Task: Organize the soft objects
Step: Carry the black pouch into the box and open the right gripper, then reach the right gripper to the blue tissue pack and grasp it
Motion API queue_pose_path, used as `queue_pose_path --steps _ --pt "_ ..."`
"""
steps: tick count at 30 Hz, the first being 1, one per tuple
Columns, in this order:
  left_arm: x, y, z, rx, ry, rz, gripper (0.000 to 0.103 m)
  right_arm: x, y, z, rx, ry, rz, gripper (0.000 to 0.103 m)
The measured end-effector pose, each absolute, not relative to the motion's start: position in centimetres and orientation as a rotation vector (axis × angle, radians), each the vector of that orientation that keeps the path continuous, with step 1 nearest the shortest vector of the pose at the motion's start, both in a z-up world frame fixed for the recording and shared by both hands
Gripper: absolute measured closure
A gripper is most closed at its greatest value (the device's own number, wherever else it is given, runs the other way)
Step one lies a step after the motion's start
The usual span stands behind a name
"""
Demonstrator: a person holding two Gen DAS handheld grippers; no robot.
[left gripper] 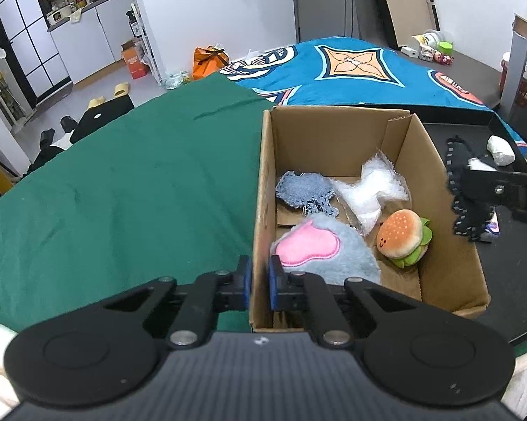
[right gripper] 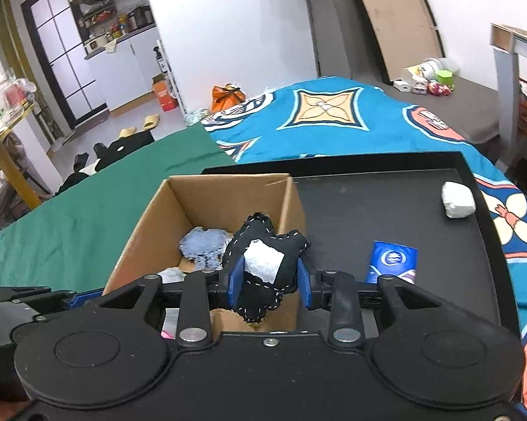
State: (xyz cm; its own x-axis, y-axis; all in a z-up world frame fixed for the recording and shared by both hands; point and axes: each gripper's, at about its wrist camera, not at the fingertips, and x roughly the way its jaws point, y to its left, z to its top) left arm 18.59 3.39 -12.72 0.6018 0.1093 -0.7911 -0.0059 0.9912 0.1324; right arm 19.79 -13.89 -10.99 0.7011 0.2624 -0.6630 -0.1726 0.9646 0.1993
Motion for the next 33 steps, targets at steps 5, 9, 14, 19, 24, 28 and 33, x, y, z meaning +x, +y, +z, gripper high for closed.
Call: queue_pose_path --steps 5,9,14,19,24,28,33 --pt "18.6 3.8 -12.7 0.094 0.920 0.058 0.094 19.9 -12.0 -10.9 0.093 0.759 0.270 0.069" --pt "18.5 4.1 -12.7 0.082 0.917 0.050 0.094 20.1 -10.9 -10.5 0.071 0.749 0.303 0.054" --pt "18.5 4.7 -12.7 0.054 0.918 0.045 0.093 19.9 -10.8 -10.3 0.049 0.744 0.306 0.045" --pt "18.5 4.9 -12.6 0.045 0.919 0.044 0.093 19.5 -12.0 -10.4 0.046 0.749 0.296 0.041" --pt "18.4 4.7 -12.4 0.062 0.915 0.047 0.090 19.3 -13.4 -10.2 0.035 0.749 0.283 0.036" --pt "18.3 4.4 -12.2 0.077 0.906 0.056 0.089 19.2 -14.3 -10.0 0.021 0.739 0.275 0.026" --pt "18.2 4.1 -11.9 0.091 0.899 0.061 0.088 19.4 -15.6 -10.1 0.026 0.731 0.272 0.022"
